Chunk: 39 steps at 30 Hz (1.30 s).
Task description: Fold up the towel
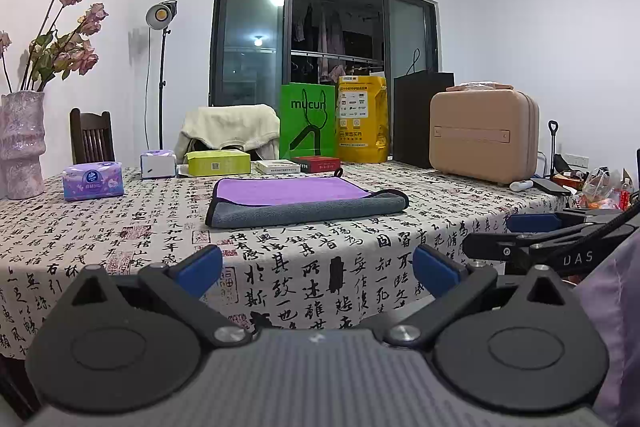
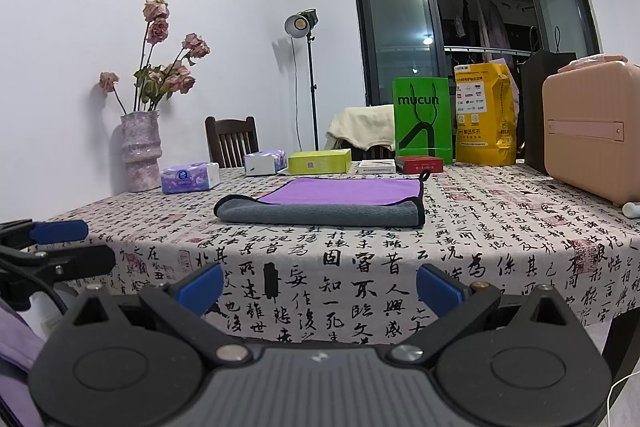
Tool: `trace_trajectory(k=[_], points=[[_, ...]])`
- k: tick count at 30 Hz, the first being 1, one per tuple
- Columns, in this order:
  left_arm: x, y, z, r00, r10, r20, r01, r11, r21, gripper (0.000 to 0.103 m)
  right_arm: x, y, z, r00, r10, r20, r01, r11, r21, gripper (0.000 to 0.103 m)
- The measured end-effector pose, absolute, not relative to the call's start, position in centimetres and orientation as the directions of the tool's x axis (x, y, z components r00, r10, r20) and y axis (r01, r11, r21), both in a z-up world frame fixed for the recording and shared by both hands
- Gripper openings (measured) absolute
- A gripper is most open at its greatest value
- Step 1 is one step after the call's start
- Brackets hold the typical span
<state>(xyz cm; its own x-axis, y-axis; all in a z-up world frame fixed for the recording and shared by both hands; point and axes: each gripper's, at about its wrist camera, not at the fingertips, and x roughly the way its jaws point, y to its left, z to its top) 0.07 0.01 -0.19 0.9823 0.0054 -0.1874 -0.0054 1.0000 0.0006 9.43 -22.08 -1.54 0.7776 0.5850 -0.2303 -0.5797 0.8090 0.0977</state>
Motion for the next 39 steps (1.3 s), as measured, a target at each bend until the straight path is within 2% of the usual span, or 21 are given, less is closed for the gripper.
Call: trace_trajectory(k=[32, 39], points=[[1.4, 1.0, -0.5, 0.98, 0.044, -0.193, -0.046, 0.999, -0.007, 0.103, 10.7, -22.3, -2.1, 0.799, 0.563, -0.208, -0.558, 0.825, 0.091, 0.103], [3.5, 1.9, -0.8, 0.974, 0.043, -0.224, -0.048, 0.999, -0.016, 0.103, 11.9, -22.1, -2.4, 0.801, 0.56, -0.212, -0.557, 0.827, 0.083, 0.103]])
